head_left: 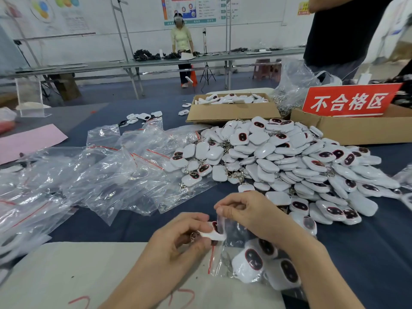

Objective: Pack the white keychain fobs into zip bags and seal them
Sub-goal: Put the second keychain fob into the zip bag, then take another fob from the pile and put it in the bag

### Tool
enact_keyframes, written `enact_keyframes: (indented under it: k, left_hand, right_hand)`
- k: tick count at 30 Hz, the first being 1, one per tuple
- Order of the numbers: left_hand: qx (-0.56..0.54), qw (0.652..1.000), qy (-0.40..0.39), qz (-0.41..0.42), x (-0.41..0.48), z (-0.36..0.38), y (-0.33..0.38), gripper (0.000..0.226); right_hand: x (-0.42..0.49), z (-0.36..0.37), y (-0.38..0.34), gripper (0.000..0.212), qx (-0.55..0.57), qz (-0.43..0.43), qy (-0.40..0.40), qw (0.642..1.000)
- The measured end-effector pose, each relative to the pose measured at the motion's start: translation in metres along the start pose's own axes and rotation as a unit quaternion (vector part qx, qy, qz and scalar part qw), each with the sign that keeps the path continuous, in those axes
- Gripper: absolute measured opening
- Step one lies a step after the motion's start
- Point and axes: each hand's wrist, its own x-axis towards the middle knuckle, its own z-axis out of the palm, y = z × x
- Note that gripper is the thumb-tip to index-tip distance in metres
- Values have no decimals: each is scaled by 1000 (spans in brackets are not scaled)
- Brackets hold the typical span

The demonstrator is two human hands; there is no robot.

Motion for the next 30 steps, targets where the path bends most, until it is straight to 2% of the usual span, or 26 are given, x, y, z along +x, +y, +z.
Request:
enact_keyframes:
  k: [2,5,8,10,13,15,19,22,24,26,28,30]
  left_hand:
    - [-24,1000,13,7,0,5,4,17]
    - [-47,998,23,-18,5,16,4,32]
    - [-123,989,50,-61,11,31,8,37]
    - [-80,995,56,-36,10,37,9,43]
    - [37,999,-8,8,4,37,9,55]
    - [41,999,-10,3,2,35,11,51]
    - [13,995,97,25,4,29,12,38]
    - [4,988,153,5,8,24,3,40]
    - [10,985,171,-15,13,20,-4,43]
    - [3,982,188,-31,18,16,-10,40]
    - [-10,978,201,-54,25,13,-14,34]
    - [-3,977,202,-63,32,13,-17,30]
  right_hand:
    - [0,-2,-1,8,17,-6,12,1000]
    - [0,-2,-6,7,38,-31,21,999]
    - [1,0,-11,8,59,-44,28,997]
    - [1,1,-11,12,61,-49,31,996]
    - [3,2,-10,14,59,-46,34,997]
    - [4,3,-9,10,63,-39,34,997]
    - [2,2,-12,25,70,-62,56,994]
    - [2,-6,-15,17,81,-97,167,978]
    - [0,-12,-12,20,26,-82,285,955]
    - [-5,-17,-7,32,-148,-23,385,911]
    - [-10,-19,-3,43,-283,39,386,877]
    - [-11,-20,-1,48,-315,65,348,880]
